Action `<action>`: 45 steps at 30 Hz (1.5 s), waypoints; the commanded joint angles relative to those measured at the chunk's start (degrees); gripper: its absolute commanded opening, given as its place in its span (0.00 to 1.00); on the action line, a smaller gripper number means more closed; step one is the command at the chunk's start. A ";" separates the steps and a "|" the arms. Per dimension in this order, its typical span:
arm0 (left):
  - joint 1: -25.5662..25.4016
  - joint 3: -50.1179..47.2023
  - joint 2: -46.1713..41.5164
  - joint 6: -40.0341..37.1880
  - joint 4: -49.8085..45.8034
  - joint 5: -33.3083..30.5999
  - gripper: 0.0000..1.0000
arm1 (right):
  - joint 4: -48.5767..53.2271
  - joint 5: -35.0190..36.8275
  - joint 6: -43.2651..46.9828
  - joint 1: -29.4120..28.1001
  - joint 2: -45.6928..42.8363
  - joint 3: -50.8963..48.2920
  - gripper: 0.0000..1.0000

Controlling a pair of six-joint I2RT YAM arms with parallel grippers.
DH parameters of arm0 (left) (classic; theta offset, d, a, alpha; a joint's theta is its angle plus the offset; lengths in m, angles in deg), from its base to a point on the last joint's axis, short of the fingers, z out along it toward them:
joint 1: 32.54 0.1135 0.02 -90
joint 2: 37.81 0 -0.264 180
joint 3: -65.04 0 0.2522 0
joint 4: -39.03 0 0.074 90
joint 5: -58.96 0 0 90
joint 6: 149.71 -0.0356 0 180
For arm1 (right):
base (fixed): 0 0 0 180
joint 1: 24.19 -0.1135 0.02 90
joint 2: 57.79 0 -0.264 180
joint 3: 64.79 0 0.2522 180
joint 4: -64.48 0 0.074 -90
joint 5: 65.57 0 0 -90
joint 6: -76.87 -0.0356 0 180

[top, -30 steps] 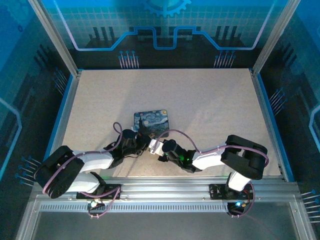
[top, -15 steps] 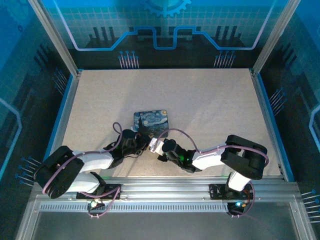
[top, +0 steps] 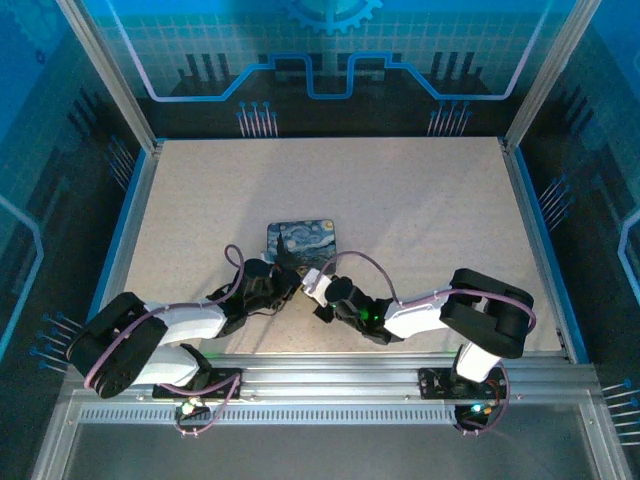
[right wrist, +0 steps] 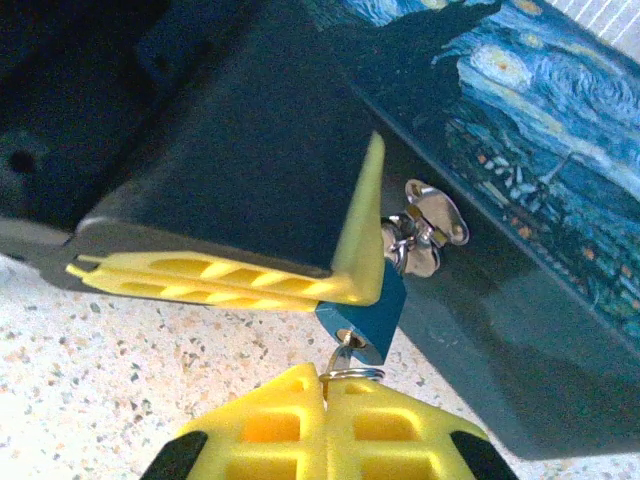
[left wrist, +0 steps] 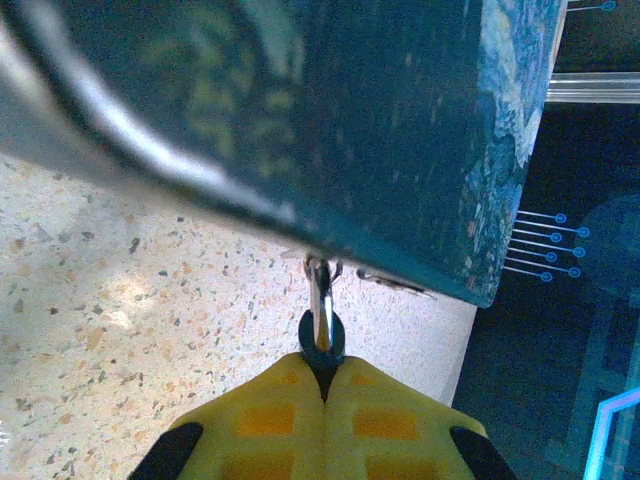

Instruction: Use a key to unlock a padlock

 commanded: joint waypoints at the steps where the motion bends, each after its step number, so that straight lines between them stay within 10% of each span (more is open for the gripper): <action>1: -0.51 -0.81 -1.48 0.64 1.05 3.22 0.00 | -5.70 -2.20 -7.78 2.26 0.72 -0.17 0.00; 15: -0.51 -0.98 -0.95 0.15 0.96 3.00 0.01 | -9.06 -8.14 -16.76 5.06 2.27 -1.04 0.00; 27: 0.25 -0.26 -7.28 -4.00 -8.42 0.37 0.36 | -11.68 -9.85 -24.58 5.81 3.39 -4.13 0.00; 45: 6.49 6.33 -23.81 -17.76 -34.54 -2.73 0.61 | -23.47 -22.27 -51.38 10.34 8.03 -9.02 0.00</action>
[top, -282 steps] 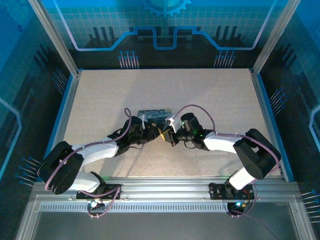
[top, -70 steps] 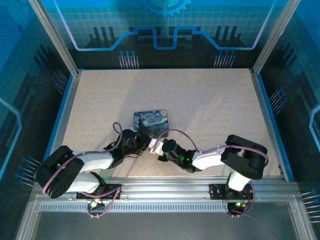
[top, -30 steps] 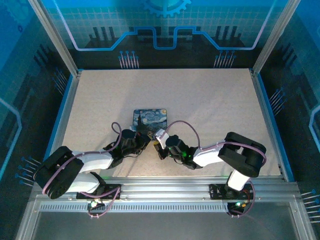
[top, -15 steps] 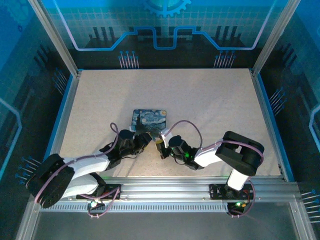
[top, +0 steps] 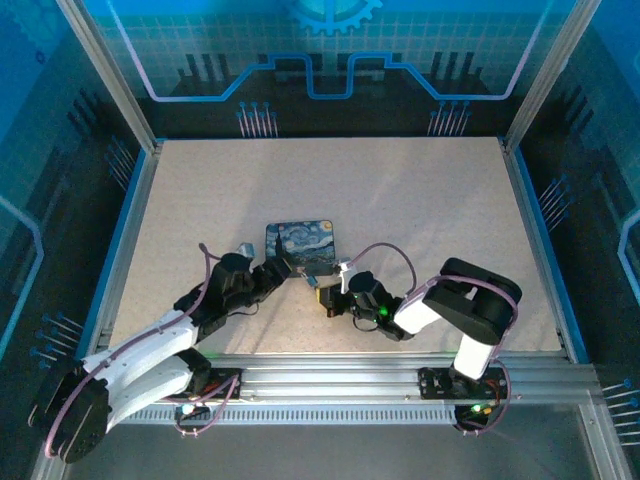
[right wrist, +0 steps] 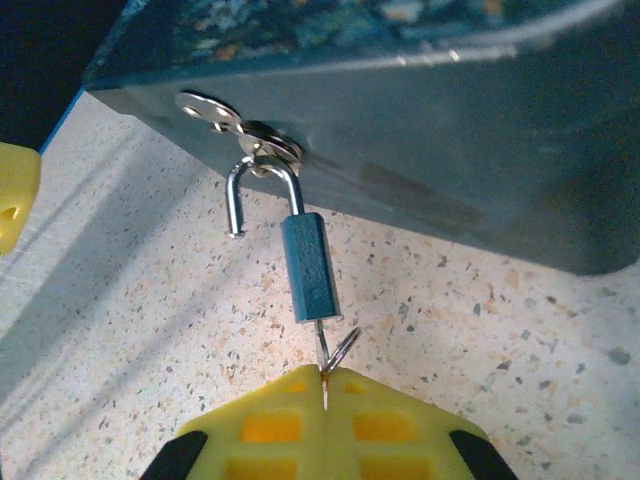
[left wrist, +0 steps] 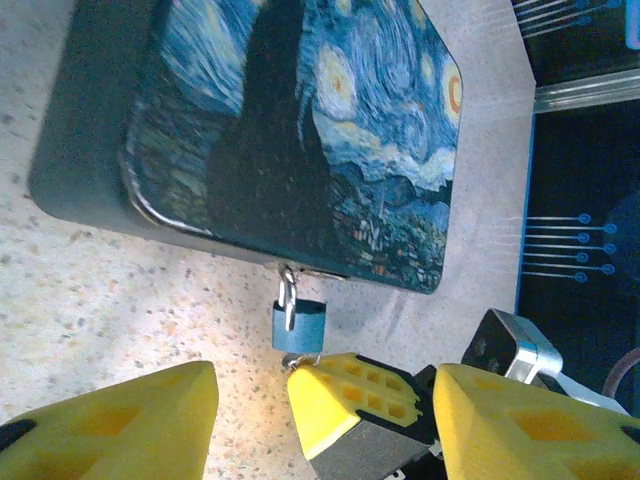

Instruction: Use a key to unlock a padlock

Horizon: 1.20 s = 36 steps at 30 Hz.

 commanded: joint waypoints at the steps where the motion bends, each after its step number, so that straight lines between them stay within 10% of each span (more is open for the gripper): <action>1: 1.61 2.42 -0.50 -4.57 -5.36 -0.08 0.62 | -6.24 -3.63 -9.71 1.05 2.60 -0.87 0.00; 36: 18.51 7.67 5.31 -16.56 -10.91 10.93 0.75 | 6.71 3.13 -6.50 1.68 -5.75 -2.62 0.17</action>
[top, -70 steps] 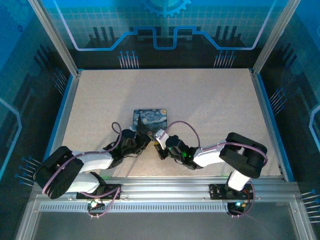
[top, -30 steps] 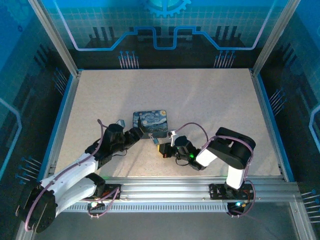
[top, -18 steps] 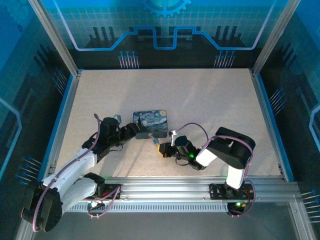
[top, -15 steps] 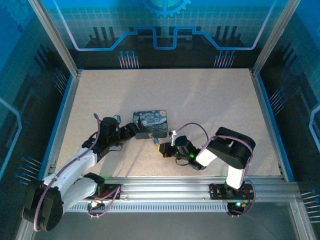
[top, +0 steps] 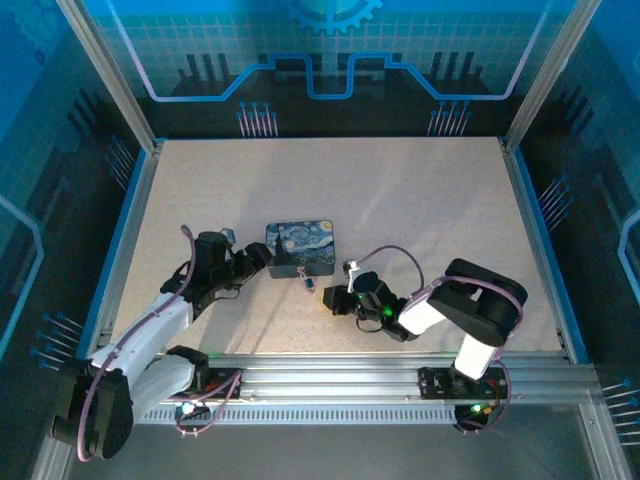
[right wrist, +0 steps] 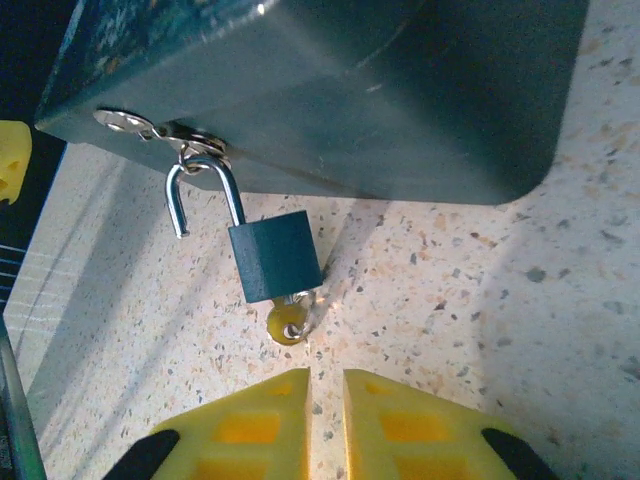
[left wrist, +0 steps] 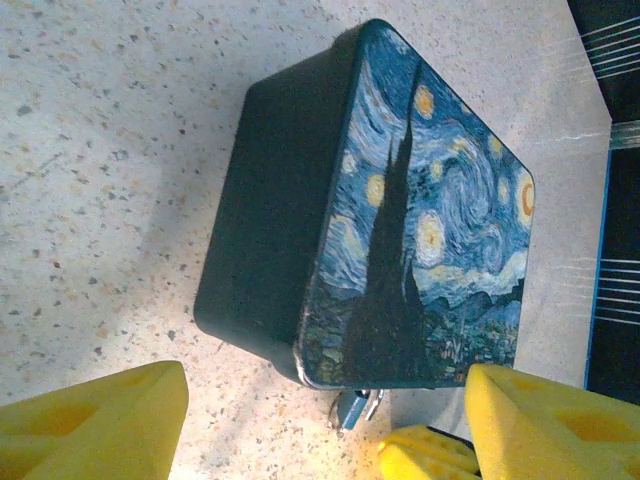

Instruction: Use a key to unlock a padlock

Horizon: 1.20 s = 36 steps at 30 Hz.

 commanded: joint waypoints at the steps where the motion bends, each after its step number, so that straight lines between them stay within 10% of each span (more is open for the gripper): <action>1: 1.38 1.12 0.92 -2.49 -0.71 2.49 0.75 | 3.86 2.41 2.52 0.87 -3.32 -0.67 0.18; 17: 2.66 5.44 12.93 -6.94 4.07 8.36 0.88 | 1.44 -8.88 5.48 4.19 -4.25 4.69 0.38; 36: 2.07 1.46 15.39 -7.74 4.26 8.82 0.70 | 4.11 -15.08 11.90 9.46 1.20 11.39 0.41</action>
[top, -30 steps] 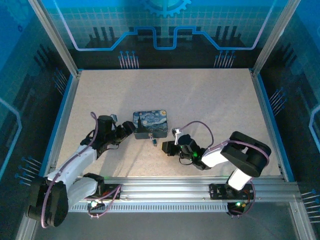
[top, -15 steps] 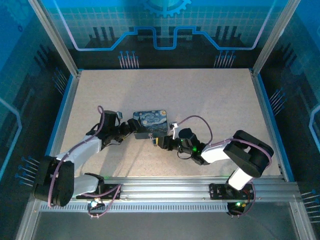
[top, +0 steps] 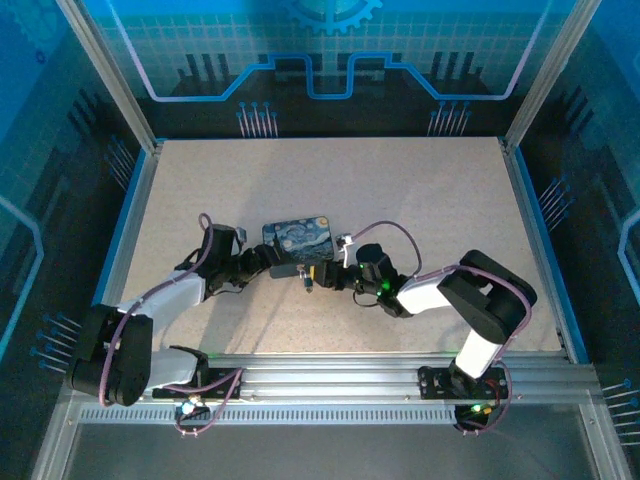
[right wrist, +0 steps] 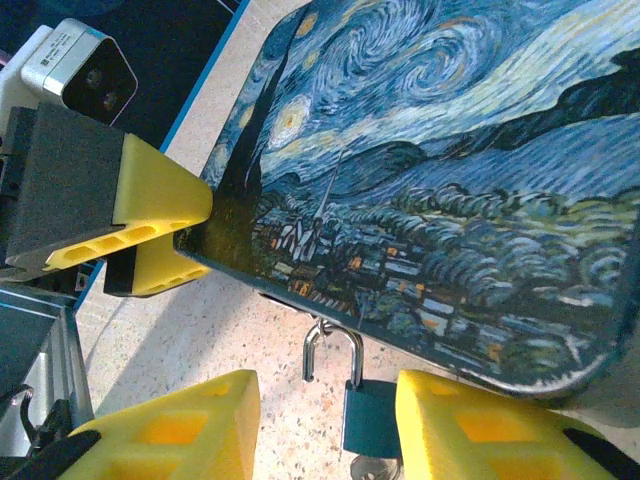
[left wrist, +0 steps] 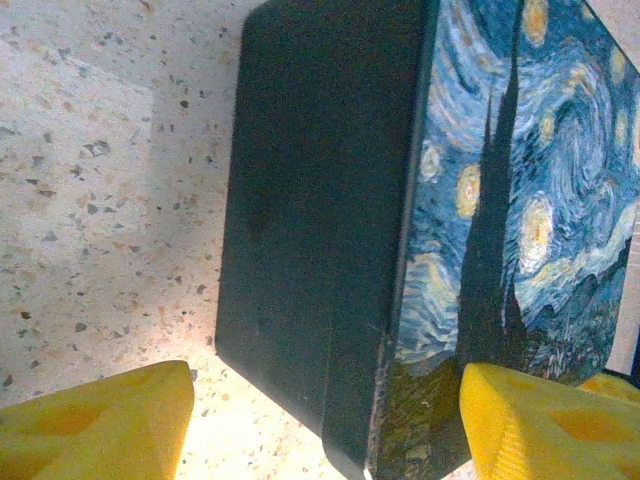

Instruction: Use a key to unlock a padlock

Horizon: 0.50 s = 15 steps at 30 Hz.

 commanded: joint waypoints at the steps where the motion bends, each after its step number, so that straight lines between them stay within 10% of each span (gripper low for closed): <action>1: -0.30 -1.56 -0.27 -0.72 -0.24 1.66 0.70 | 0.88 -1.68 3.29 1.25 1.55 2.14 0.41; 15: -3.02 -3.89 -1.64 1.21 0.36 -0.08 0.69 | 1.90 -6.22 9.41 5.31 1.45 2.75 0.45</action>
